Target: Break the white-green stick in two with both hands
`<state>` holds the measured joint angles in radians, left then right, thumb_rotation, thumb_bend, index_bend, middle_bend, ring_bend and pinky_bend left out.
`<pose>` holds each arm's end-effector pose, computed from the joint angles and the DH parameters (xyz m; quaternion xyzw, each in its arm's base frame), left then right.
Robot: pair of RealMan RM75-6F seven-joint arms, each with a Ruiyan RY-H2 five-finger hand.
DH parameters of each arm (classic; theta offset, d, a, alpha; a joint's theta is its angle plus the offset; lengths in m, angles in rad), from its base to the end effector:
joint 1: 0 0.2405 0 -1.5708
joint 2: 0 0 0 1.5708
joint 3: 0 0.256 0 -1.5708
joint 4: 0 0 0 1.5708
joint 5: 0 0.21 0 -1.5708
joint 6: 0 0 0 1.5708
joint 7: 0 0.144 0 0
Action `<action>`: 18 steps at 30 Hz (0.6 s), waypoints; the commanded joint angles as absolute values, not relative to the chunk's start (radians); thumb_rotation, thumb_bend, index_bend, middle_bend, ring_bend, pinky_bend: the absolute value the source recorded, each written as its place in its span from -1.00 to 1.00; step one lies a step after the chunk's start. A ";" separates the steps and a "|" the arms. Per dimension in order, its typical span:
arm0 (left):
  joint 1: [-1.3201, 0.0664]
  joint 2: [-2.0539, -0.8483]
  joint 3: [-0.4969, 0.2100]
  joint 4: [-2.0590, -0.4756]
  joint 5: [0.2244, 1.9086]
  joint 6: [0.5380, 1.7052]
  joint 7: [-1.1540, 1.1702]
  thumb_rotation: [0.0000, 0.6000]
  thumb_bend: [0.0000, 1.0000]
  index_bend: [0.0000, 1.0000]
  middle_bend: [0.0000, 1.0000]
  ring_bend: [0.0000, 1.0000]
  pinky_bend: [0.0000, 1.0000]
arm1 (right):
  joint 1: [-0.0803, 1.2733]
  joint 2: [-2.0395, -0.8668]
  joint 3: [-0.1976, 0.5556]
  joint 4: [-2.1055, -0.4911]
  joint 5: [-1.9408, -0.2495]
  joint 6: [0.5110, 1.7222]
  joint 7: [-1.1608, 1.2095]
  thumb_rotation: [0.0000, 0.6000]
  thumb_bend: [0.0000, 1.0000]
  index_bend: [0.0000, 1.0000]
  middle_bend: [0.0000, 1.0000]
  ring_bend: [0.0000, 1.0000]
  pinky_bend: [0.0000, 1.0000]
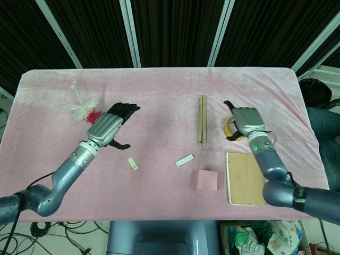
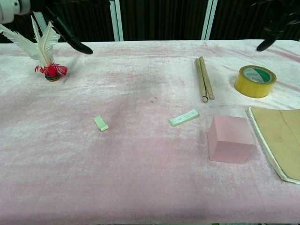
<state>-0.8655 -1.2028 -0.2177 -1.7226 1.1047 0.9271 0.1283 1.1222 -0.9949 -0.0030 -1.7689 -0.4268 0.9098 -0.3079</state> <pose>-0.0960 0.3680 0.0815 -0.7347 -0.3683 -0.4342 0.3689 -0.1410 -0.3994 0.1406 0.6670 -0.4564 0.2820 0.5170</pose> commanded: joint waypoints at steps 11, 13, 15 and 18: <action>-0.567 -0.991 -0.060 -2.024 1.219 1.330 0.359 1.00 -0.77 -0.76 -0.92 -1.00 -1.00 | 0.626 -0.918 -0.166 -1.884 -0.994 1.392 -0.056 1.00 -0.89 -0.89 -0.77 -0.66 -0.65; -0.483 -0.987 0.006 -2.015 1.316 1.404 0.320 1.00 -0.77 -0.76 -0.92 -1.00 -1.00 | 0.529 -0.962 -0.190 -1.856 -1.096 1.516 -0.024 1.00 -0.89 -0.89 -0.78 -0.67 -0.66; -0.421 -0.990 0.059 -1.989 1.372 1.449 0.284 1.00 -0.77 -0.76 -0.92 -1.00 -1.00 | 0.458 -1.004 -0.208 -1.823 -1.165 1.604 -0.009 1.00 -0.89 -0.90 -0.80 -0.68 -0.68; -0.336 -1.000 0.123 -1.936 1.427 1.505 0.224 1.00 -0.77 -0.76 -0.92 -1.00 -1.00 | 0.374 -1.059 -0.230 -1.778 -1.226 1.688 -0.014 1.00 -0.89 -0.93 -0.83 -0.73 -0.72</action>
